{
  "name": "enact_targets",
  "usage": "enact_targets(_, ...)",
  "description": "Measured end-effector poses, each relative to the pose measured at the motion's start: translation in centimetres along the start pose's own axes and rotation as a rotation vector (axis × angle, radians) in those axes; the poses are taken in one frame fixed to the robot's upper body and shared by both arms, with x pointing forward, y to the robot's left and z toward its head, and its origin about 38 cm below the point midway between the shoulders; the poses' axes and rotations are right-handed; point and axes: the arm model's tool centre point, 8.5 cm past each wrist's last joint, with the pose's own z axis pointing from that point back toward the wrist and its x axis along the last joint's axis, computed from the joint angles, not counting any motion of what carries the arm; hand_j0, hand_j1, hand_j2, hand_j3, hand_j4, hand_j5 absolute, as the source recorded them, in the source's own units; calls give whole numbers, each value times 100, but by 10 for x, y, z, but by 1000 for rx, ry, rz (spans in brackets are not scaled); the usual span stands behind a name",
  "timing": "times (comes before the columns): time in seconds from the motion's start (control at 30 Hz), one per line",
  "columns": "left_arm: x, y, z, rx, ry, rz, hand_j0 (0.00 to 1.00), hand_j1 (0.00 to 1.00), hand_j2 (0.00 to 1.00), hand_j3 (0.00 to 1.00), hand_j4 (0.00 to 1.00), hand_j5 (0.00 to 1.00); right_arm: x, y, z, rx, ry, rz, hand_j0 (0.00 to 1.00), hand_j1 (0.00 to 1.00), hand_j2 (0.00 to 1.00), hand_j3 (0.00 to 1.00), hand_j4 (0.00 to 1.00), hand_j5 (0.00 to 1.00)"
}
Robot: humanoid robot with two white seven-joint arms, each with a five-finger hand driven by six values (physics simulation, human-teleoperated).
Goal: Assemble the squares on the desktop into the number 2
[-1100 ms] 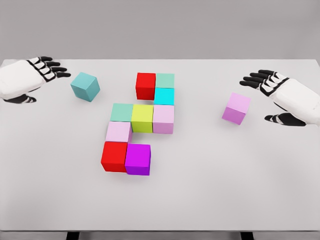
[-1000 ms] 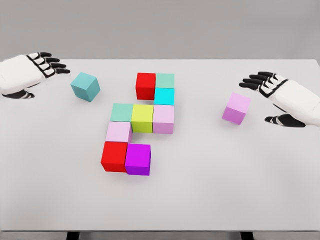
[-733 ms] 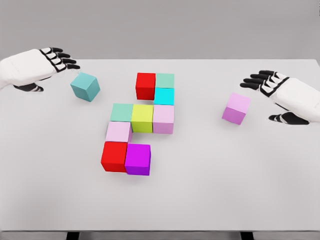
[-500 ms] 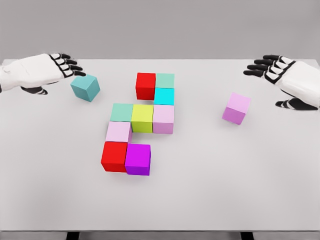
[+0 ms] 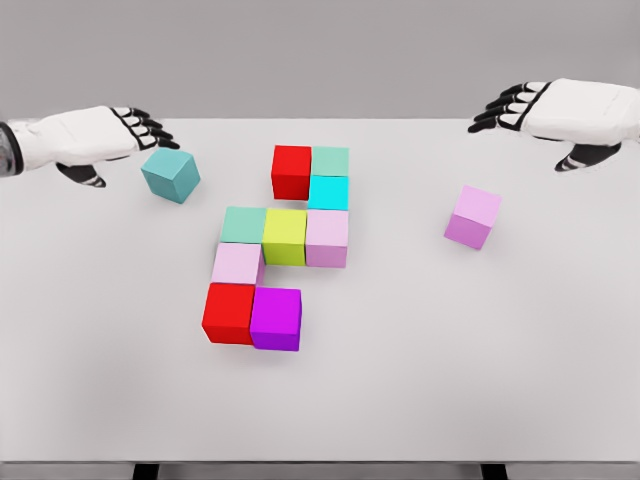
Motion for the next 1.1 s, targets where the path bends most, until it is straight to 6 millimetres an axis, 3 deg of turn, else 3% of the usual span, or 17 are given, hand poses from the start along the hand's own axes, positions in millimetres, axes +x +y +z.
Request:
enact_targets(0.13, -6, -8, -4, 11, 14, 79, 100, 100, 100, 100, 100, 100, -10, 11, -29, 85, -3, -37, 100, 100, 100, 100, 100, 100)
enact_targets(0.23, -12, -11, -7, 39, 32, 155, 100, 100, 100, 100, 100, 100, -14, 30, -50, 154, -5, -64, 100, 100, 100, 100, 100, 100)
enact_targets(0.37, -13, -11, -16, 67, 33, 214, 100, 100, 100, 100, 100, 100, -13, 46, -67, 222, 1, -49, 100, 100, 100, 100, 100, 100)
enact_targets(0.7, -13, -17, -31, 60, 42, 251, 100, 100, 100, 100, 100, 100, 16, 45, -83, 270, -59, 88, 99, 99, 99, 99, 99, 99)
enact_targets(1.1, -13, -13, -49, -37, 33, 239, 100, 100, 100, 100, 100, 100, 26, 64, -87, 314, -78, 99, 99, 99, 99, 99, 99, 99)
